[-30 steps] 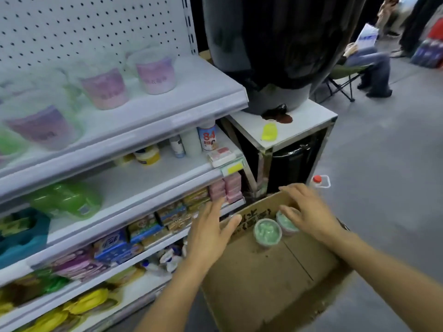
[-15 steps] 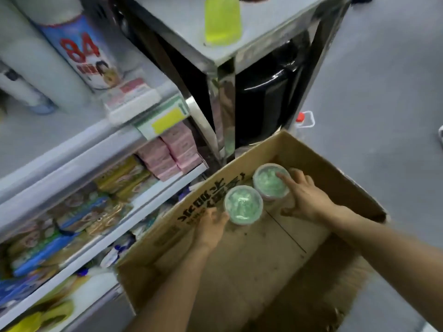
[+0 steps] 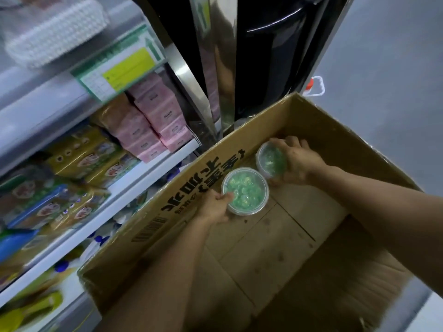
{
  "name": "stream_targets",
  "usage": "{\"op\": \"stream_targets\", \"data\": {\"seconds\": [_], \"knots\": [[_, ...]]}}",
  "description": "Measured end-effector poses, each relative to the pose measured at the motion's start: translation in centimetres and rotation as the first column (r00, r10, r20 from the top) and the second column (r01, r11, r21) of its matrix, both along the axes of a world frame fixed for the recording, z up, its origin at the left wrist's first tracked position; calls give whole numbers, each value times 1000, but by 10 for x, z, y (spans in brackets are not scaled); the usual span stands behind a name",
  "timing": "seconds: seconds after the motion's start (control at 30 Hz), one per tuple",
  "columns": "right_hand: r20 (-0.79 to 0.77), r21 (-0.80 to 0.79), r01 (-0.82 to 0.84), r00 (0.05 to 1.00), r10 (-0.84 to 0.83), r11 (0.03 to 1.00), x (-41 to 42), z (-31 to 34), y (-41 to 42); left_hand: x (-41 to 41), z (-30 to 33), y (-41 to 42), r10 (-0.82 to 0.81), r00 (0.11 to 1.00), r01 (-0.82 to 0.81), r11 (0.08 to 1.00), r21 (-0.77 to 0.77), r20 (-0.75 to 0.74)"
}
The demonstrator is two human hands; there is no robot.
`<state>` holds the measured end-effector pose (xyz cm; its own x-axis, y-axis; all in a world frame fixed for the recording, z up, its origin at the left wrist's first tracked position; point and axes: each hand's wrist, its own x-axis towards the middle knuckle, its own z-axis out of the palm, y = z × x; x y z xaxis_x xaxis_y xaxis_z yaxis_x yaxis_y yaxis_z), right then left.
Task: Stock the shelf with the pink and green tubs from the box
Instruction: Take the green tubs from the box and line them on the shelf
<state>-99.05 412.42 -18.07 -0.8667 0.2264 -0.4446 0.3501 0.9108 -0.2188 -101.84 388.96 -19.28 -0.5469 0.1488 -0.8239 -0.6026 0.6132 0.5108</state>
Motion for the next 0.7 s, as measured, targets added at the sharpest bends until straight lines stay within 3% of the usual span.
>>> {"op": "stream_targets", "data": {"seconds": [0.1,0.27,0.4,0.47,0.7], "knots": [[13,-2,67,998,-67,998,11,15,-5,9,19,-11,7,999,-8,999,42,32],[38,-220,184,983,-180,958,34,62,-15,29,62,-37,81,991,-77,996,38,-111],[10,-541,202,972,-234,816,50,123,-33,53,118,-68,240,960,-231,970,77,-143],[13,-621,176,977,-215,763,59,157,-44,68,148,-86,314,941,-299,946,124,-128],[-140,-580,-72,990,-13,811,78,281,-85,98,256,-134,510,842,-454,846,281,-176]]}}
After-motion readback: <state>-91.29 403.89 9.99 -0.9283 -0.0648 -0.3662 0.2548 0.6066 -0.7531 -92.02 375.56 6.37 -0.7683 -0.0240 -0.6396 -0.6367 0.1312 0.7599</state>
